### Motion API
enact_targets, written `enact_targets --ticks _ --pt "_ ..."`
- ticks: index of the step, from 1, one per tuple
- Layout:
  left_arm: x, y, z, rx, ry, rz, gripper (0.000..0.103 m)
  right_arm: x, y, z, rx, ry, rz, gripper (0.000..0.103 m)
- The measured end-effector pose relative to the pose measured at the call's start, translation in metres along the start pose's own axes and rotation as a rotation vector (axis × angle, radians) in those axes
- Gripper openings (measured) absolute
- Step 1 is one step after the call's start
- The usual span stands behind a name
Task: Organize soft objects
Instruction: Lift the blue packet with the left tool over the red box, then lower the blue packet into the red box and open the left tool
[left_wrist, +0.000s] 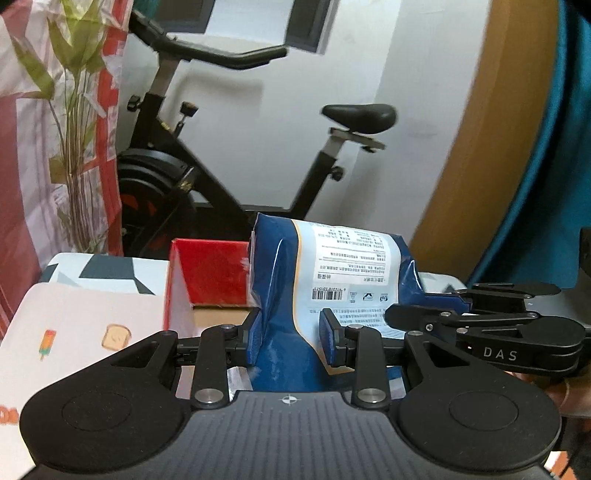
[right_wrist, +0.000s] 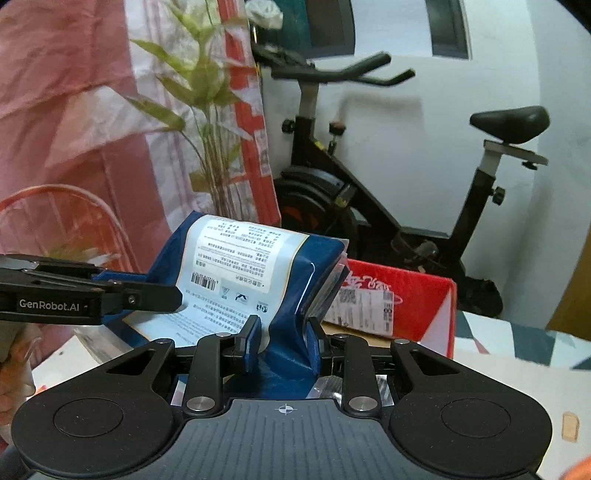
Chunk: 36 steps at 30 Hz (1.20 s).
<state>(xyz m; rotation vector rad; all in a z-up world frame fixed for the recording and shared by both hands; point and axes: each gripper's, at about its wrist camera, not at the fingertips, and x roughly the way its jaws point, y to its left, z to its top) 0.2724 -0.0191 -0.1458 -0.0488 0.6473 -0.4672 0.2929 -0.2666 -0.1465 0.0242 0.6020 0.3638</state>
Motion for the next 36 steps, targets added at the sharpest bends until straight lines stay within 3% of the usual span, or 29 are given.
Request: enact_targets --ticks 6,10,22,32,36 --pt "0.055 0.023 0.027 -0.004 0.069 0.066 0.035 0.073 -0.013 0.025 0.018 0.122 -0.01 0.025" --pt "0.092 0.041 0.035 -0.026 0.146 0.082 0.035 0.115 -0.028 0.024 0.054 0.214 -0.028 0.024" --pt "0.156 0.044 0.028 0.062 0.322 0.091 0.035 0.18 -0.059 0.009 0.149 0.439 -0.063 0.022" --pt "0.156 0.046 0.03 0.072 0.312 0.094 0.035 0.201 -0.061 -0.002 0.158 0.574 -0.065 0.023" --pt "0.152 0.043 0.032 0.08 0.292 0.109 0.035 0.198 -0.054 0.001 0.129 0.549 -0.067 0.023"
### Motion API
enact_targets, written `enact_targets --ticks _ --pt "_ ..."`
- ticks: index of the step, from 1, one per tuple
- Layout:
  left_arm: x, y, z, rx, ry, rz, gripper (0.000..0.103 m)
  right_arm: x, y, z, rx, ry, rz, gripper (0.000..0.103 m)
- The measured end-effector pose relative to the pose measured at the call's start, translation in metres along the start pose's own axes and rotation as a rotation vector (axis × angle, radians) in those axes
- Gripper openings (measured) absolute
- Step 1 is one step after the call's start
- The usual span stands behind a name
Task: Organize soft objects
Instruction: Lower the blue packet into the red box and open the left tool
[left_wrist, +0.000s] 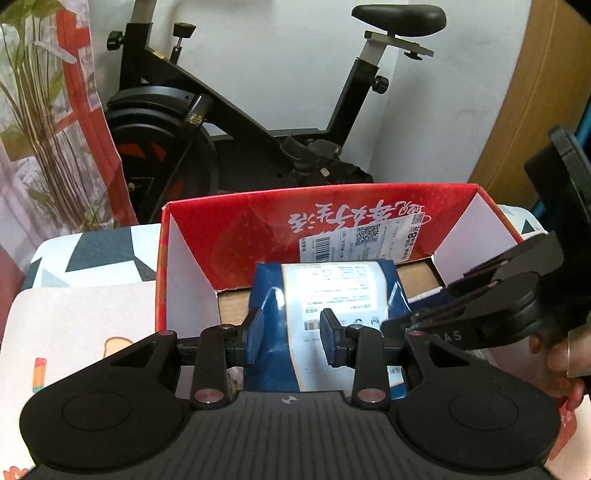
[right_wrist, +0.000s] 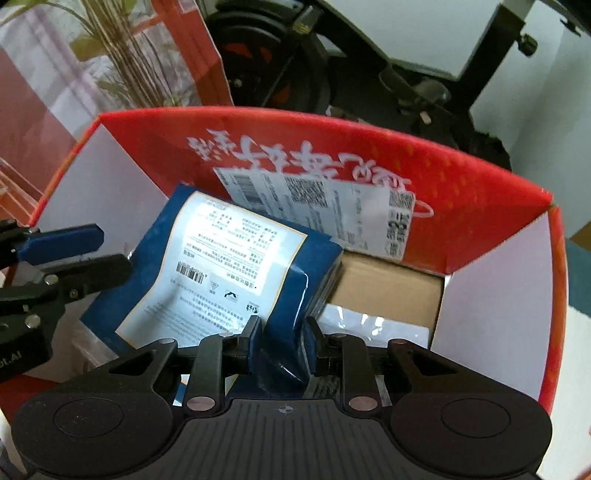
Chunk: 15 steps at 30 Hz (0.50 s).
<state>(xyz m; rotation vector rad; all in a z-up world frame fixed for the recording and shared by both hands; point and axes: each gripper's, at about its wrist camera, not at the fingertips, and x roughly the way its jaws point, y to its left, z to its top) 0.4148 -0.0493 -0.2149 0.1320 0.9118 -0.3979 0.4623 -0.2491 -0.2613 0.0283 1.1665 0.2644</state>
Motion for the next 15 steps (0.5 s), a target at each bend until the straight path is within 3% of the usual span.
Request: enact_targets --ticks 8,11,13,15 --pt "-0.017 -0.005 -0.002 0.005 -0.034 0.03 0.038 -0.048 0.003 -0.013 -0.042 -0.148 -0.039 0.034" --pt "-0.03 -0.007 -0.005 0.006 -0.057 0.028 0.055 -0.074 0.003 -0.024 -0.055 -0.217 -0.042 0.055" --pt "-0.041 -0.011 -0.008 0.011 -0.078 0.027 0.085 -0.091 0.001 -0.032 -0.051 -0.274 -0.038 0.075" --pt "-0.052 -0.013 -0.012 0.016 -0.101 0.023 0.103 -0.108 0.002 -0.046 -0.03 -0.337 -0.06 0.093"
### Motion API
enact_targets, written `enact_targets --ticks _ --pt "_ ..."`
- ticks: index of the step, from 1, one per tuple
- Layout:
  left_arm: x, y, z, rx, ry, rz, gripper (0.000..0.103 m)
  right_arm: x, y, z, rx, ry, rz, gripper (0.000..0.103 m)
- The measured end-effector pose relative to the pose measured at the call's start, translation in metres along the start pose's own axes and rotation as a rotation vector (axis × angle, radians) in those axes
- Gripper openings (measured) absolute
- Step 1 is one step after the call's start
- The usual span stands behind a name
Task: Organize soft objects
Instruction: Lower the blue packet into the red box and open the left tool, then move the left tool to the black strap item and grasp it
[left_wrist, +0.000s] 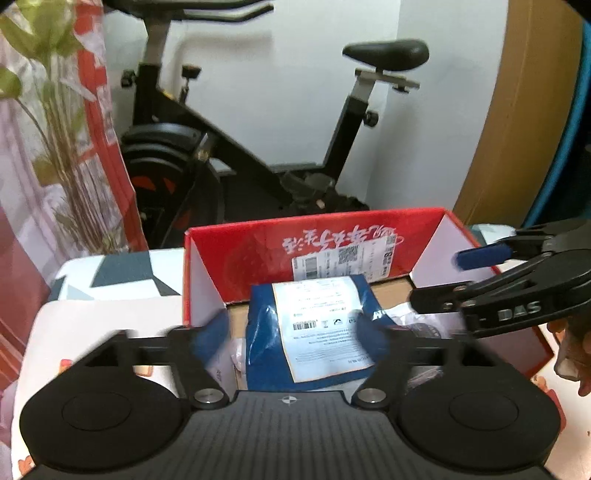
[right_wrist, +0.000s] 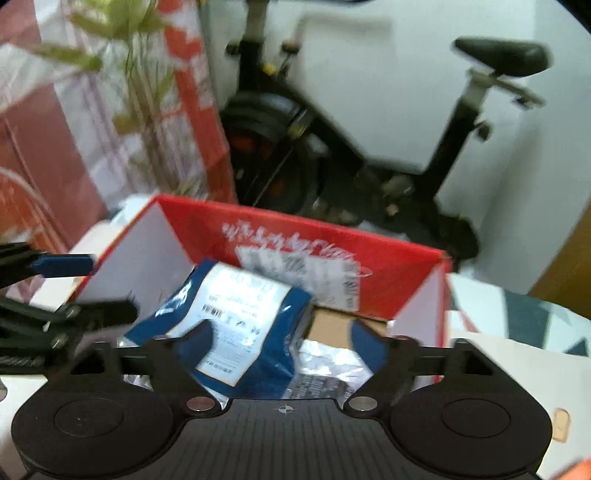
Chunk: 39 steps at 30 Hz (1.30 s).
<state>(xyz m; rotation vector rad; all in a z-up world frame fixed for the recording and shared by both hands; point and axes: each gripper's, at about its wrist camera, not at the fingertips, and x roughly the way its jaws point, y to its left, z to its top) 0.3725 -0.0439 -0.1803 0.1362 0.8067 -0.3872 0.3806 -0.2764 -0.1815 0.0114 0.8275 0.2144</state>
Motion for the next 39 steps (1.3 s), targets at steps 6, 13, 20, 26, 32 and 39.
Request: enact_targets --ticks 6,13,20,26,32,39 --pt "-0.041 -0.013 -0.012 0.024 -0.086 0.042 0.103 -0.049 0.004 -0.03 0.001 -0.137 -0.003 0.103" --pt "-0.079 -0.023 -0.038 0.028 -0.144 0.062 0.103 -0.09 -0.004 -0.078 0.112 -0.255 0.039 0.103" --pt "-0.103 -0.028 -0.078 0.008 -0.174 0.053 0.103 -0.106 -0.002 -0.132 0.164 -0.298 0.02 0.103" --pt "-0.105 -0.03 -0.112 -0.04 -0.161 0.01 0.103 -0.105 0.007 -0.173 0.163 -0.274 0.022 0.103" --pt "-0.095 -0.025 -0.14 -0.091 -0.109 0.008 0.102 -0.09 0.021 -0.208 0.14 -0.2 0.05 0.1" --pt "-0.082 -0.012 -0.167 -0.161 -0.05 -0.012 0.079 -0.07 0.03 -0.233 0.192 -0.097 0.156 0.068"
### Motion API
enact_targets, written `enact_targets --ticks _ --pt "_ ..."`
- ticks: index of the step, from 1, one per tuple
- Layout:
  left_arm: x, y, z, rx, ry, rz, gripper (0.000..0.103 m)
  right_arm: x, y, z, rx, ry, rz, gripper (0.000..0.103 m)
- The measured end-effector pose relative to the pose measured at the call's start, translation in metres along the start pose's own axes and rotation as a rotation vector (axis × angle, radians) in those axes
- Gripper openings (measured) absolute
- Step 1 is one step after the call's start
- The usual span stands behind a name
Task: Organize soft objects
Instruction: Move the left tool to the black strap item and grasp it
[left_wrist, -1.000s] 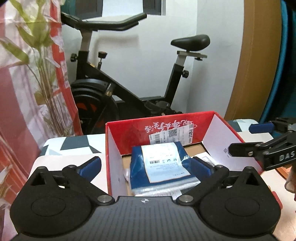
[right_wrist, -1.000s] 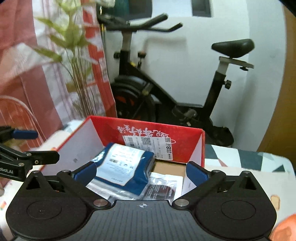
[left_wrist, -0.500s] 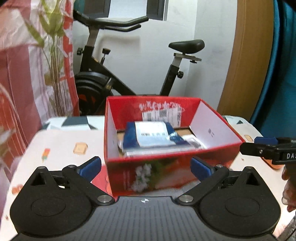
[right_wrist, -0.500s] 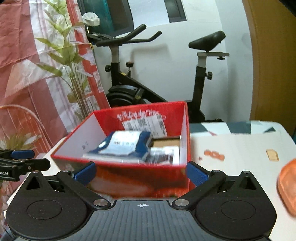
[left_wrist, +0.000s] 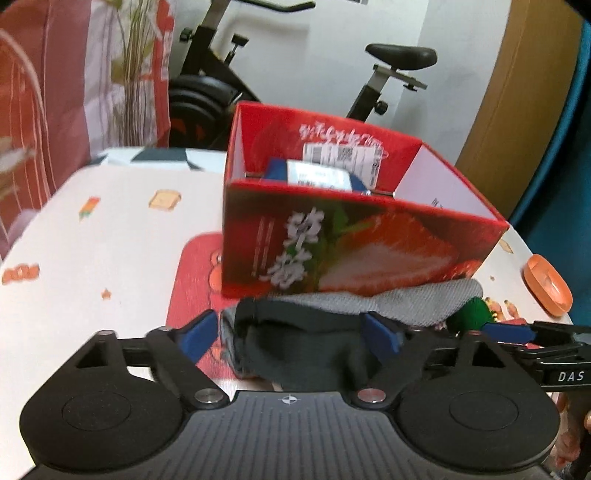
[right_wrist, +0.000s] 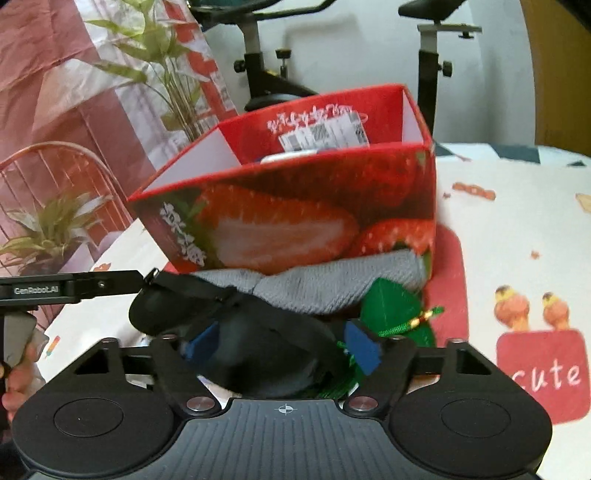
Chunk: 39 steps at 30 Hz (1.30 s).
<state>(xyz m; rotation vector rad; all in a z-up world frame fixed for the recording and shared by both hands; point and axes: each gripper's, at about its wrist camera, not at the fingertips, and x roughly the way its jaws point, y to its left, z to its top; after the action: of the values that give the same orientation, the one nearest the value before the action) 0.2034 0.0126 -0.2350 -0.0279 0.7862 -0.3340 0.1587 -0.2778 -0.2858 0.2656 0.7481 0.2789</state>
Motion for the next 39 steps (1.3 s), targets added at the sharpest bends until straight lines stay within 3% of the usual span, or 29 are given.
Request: enact_targets --ticks 3,7,14,16,22,39 --pt "0.006 0.007 -0.006 -0.025 0.023 -0.009 0.074 0.003 0.0 -0.005 0.008 0.005 -0.013 0.06" --pt "0.016 0.017 -0.008 -0.06 0.022 -0.007 0.06 0.008 -0.006 -0.009 0.023 0.034 -0.031 0.054" --pt "0.04 0.035 -0.001 -0.144 0.03 -0.001 0.058 0.016 -0.006 -0.012 0.006 0.059 -0.037 0.052" --pt "0.045 0.036 -0.003 -0.158 0.047 -0.006 0.025 0.016 -0.006 -0.012 0.008 0.061 -0.036 0.052" --pt "0.04 0.034 -0.014 -0.142 0.025 0.02 0.012 0.017 -0.006 -0.01 0.001 0.066 -0.04 0.052" --pt "0.032 0.041 -0.029 -0.157 0.056 0.083 0.01 0.007 -0.008 -0.008 0.007 0.046 -0.041 0.052"
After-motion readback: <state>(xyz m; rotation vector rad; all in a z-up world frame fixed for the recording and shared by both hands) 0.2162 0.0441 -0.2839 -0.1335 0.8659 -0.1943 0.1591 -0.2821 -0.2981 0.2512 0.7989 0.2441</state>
